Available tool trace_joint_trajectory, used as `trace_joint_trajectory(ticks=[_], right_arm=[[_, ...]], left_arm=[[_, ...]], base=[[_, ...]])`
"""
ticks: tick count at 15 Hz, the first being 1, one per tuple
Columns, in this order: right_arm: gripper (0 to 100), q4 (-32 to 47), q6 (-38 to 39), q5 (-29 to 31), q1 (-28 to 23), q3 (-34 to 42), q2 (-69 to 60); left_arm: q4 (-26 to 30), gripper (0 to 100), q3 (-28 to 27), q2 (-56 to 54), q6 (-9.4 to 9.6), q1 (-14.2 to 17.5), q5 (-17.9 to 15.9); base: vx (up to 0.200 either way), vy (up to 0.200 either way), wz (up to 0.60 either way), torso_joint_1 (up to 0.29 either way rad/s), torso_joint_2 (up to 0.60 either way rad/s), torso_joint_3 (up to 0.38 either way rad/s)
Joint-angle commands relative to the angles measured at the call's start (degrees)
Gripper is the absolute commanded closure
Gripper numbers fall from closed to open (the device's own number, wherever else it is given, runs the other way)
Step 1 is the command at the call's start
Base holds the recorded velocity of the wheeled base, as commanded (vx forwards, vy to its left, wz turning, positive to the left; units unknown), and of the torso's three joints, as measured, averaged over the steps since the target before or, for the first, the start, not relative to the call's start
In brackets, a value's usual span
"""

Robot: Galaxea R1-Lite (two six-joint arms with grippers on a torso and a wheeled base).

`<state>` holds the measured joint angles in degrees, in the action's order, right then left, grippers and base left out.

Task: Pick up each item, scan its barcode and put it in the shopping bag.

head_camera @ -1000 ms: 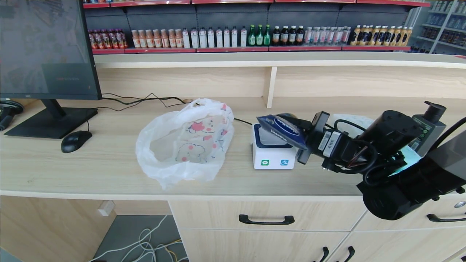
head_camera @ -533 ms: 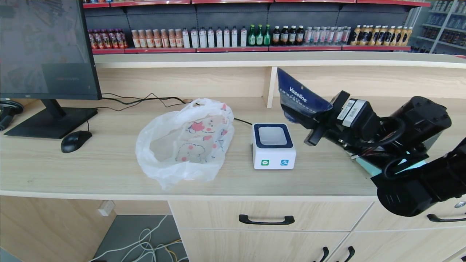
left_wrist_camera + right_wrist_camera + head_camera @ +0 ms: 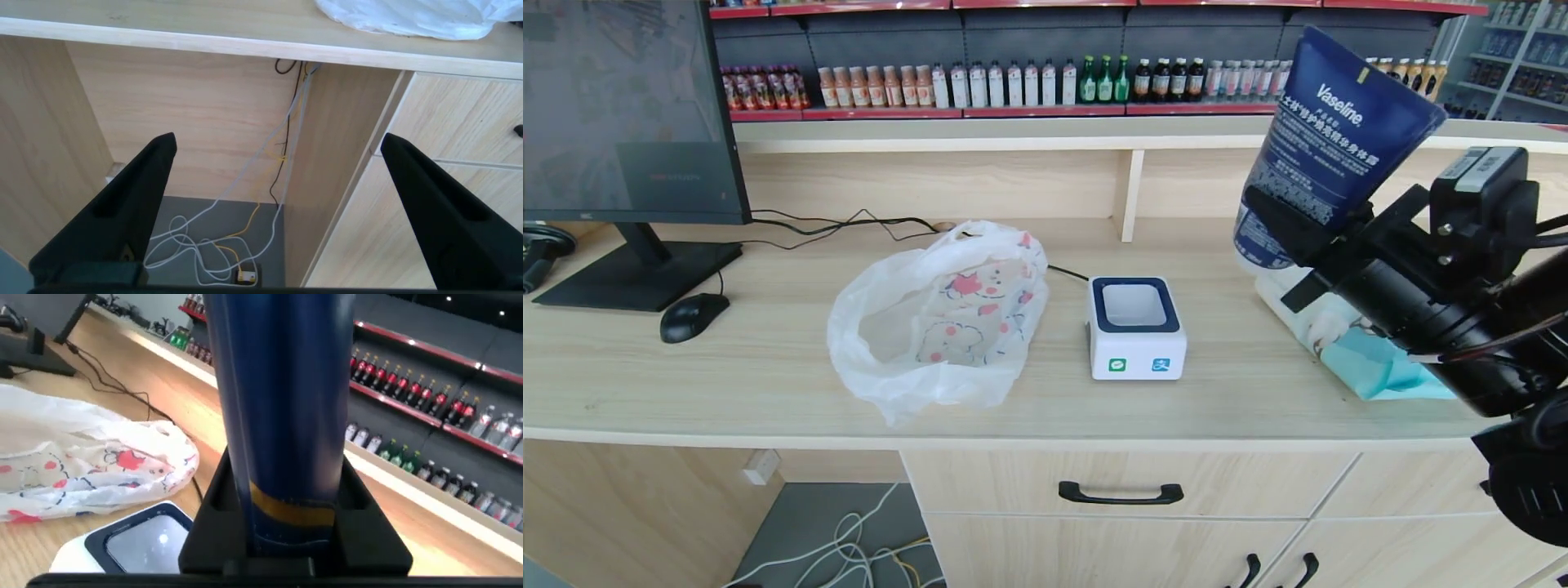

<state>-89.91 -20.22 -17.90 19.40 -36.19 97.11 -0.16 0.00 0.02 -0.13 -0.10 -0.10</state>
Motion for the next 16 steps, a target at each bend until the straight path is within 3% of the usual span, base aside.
trace_joint_trajectory(ticks=[1, 2, 4, 6, 13, 16], right_arm=[[100, -0.09, 5.81, 3.57, -3.05, 3.23, -3.86], [100, -0.09, 8.01, 5.42, -4.01, 3.94, -3.95], [100, -0.09, 17.41, 15.79, -6.39, 8.24, -4.30], [100, -0.09, 19.96, 19.57, -6.39, 8.51, -4.74], [100, -0.09, 20.31, 19.57, -5.24, 8.95, -6.41], [100, -0.09, 20.31, 19.57, -4.37, 10.88, -8.43]], left_arm=[[-0.02, 0, 0.00, -0.02, -0.04, 0.01, 0.01], [-0.02, 0, 0.00, -0.02, -0.04, 0.01, 0.01], [-0.02, 0, 0.00, -0.02, -0.13, 0.01, 0.01], [-0.11, 0, 0.00, -0.02, -0.22, 0.01, 0.01], [-0.02, 0, 0.00, -0.02, -0.13, 0.01, 0.01], [-0.02, 0, 0.00, -0.02, -0.04, 0.01, 0.01]], base=[[0.000, 0.000, 0.00, 0.000, 0.00, 0.000], [0.000, 0.000, 0.00, 0.000, 0.00, 0.000], [0.000, 0.000, 0.00, 0.000, 0.00, 0.000], [-0.200, 0.000, 0.00, 0.002, 0.00, 0.000], [-0.200, 0.000, 0.00, -0.004, 0.00, -0.001], [0.000, 0.000, 0.00, 0.000, 0.00, 0.000]])
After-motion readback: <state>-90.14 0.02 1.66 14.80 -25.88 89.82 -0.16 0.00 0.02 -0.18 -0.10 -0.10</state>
